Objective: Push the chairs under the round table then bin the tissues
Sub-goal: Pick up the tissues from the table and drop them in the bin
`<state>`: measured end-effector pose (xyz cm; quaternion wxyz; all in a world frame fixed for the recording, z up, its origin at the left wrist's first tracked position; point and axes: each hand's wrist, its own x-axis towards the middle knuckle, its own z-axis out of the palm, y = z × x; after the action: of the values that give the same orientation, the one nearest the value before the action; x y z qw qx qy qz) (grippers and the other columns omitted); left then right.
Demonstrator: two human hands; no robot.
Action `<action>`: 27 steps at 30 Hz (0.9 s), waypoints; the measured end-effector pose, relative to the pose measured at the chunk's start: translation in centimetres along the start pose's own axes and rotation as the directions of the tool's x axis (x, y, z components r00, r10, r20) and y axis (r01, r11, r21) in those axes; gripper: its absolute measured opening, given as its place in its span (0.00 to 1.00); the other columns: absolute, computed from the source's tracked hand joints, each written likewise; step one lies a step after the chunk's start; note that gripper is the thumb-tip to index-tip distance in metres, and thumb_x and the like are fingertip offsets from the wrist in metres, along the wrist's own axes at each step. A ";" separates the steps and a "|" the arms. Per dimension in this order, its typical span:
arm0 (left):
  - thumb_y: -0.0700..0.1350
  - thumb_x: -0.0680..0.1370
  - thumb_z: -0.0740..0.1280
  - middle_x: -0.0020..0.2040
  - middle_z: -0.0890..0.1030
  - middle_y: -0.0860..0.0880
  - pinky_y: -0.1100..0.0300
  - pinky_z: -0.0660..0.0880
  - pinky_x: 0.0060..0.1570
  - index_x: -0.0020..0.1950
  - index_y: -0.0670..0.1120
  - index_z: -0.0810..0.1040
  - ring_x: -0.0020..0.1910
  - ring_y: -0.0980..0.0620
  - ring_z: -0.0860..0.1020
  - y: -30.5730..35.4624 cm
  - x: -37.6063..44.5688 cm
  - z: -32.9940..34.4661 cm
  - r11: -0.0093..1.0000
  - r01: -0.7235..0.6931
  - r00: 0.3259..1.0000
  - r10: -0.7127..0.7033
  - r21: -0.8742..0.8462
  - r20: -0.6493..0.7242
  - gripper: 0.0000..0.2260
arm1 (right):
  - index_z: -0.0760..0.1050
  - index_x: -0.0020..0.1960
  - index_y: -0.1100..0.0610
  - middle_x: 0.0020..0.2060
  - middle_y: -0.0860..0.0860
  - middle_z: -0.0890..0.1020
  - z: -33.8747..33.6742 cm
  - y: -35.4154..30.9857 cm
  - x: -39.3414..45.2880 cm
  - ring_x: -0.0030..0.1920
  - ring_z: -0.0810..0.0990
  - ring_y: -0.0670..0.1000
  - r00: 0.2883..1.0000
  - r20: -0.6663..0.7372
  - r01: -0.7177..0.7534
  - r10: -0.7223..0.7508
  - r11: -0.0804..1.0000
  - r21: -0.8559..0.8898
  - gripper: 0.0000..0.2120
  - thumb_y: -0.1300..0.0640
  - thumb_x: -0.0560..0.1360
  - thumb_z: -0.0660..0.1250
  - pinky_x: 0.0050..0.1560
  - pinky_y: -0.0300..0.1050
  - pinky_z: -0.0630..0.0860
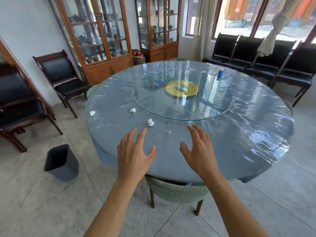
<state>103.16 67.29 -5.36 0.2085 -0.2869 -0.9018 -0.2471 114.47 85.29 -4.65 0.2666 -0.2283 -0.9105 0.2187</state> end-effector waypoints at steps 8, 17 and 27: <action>0.53 0.70 0.75 0.65 0.76 0.42 0.42 0.74 0.56 0.68 0.47 0.75 0.60 0.38 0.74 -6.1 2.5 0.4 0.999 0.047 0.999 -0.047 0.011 0.000 0.29 | 0.67 0.73 0.58 0.72 0.58 0.69 5.2 -3.4 2.9 0.69 0.67 0.61 0.998 0.065 0.021 -0.021 1.000 0.008 0.27 0.53 0.76 0.67 0.67 0.55 0.67; 0.54 0.71 0.73 0.67 0.74 0.44 0.44 0.73 0.56 0.69 0.49 0.73 0.61 0.39 0.74 -18.4 9.4 1.2 0.992 0.126 0.990 -0.126 0.003 0.057 0.28 | 0.67 0.73 0.58 0.71 0.57 0.70 14.6 -11.0 10.1 0.67 0.68 0.62 0.995 0.098 0.012 -0.013 1.000 0.008 0.27 0.55 0.76 0.68 0.66 0.53 0.67; 0.54 0.73 0.72 0.68 0.73 0.44 0.43 0.72 0.58 0.71 0.50 0.71 0.63 0.39 0.73 -30.7 15.7 0.7 0.970 0.234 0.971 -0.230 -0.071 0.060 0.28 | 0.67 0.73 0.59 0.71 0.58 0.70 24.7 -20.1 16.6 0.67 0.69 0.63 0.985 0.170 0.027 -0.033 0.999 0.036 0.27 0.55 0.76 0.67 0.65 0.55 0.67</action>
<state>72.17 52.31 -7.79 0.1438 -0.1934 -0.9240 -0.2970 81.54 71.19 -6.60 0.1948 -0.1907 -0.9295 0.2484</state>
